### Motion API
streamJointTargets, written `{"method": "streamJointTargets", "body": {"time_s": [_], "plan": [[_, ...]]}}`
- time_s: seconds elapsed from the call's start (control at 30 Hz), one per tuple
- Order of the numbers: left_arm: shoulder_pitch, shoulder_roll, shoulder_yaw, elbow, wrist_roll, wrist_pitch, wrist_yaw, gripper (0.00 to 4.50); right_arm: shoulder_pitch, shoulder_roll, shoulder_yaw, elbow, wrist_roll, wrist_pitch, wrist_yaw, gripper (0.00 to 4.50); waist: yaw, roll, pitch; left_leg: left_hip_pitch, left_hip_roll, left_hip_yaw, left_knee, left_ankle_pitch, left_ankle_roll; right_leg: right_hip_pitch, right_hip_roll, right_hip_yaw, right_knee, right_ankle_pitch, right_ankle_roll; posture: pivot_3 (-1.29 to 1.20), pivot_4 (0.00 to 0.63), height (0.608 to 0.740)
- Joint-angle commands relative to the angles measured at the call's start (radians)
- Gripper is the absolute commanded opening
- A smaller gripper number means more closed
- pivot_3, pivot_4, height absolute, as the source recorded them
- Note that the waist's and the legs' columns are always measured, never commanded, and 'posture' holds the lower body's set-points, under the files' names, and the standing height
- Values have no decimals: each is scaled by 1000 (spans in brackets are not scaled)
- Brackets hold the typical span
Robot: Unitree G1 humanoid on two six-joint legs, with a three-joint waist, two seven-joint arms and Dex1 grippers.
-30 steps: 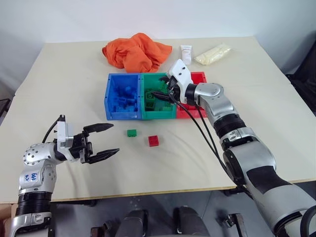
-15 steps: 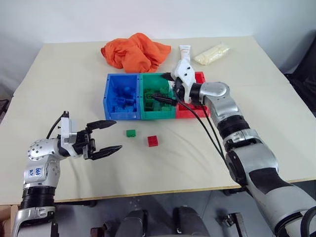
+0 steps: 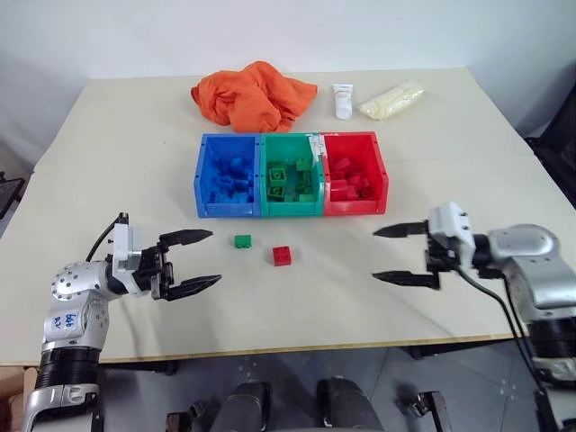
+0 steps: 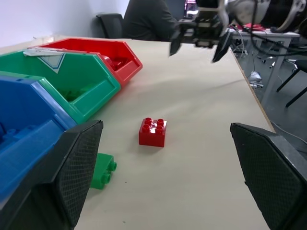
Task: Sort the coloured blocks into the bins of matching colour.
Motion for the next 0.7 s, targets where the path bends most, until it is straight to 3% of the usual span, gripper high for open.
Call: {"method": "streamJointTargets", "body": {"time_s": [0.03,0.27,0.43,0.7], "plan": [[43,28,30,-71,-6,6,13,4500,14,-37,-49,-14,39,-13,29,4456,-1,0,0,0,0,0,0,0,0,0,0,0,0,0,0,0,150,740],[179,121,84,-189,8,73,78,4500,-9,-49,-53,29,44,-27,39,4456,4,0,0,0,0,1,0,0,0,0,0,2,-2,0,0,0,150,740],[383,230,210,-330,-5,156,105,4500,-52,-51,-45,85,25,-41,28,4456,1,1,1,0,0,1,-2,0,0,0,0,3,-4,0,-1,0,150,740],[426,237,246,-455,-30,254,186,4500,-90,-48,-33,111,15,-50,31,4456,29,3,2,0,0,1,-3,0,1,2,0,3,-8,0,-1,0,150,740]]}}
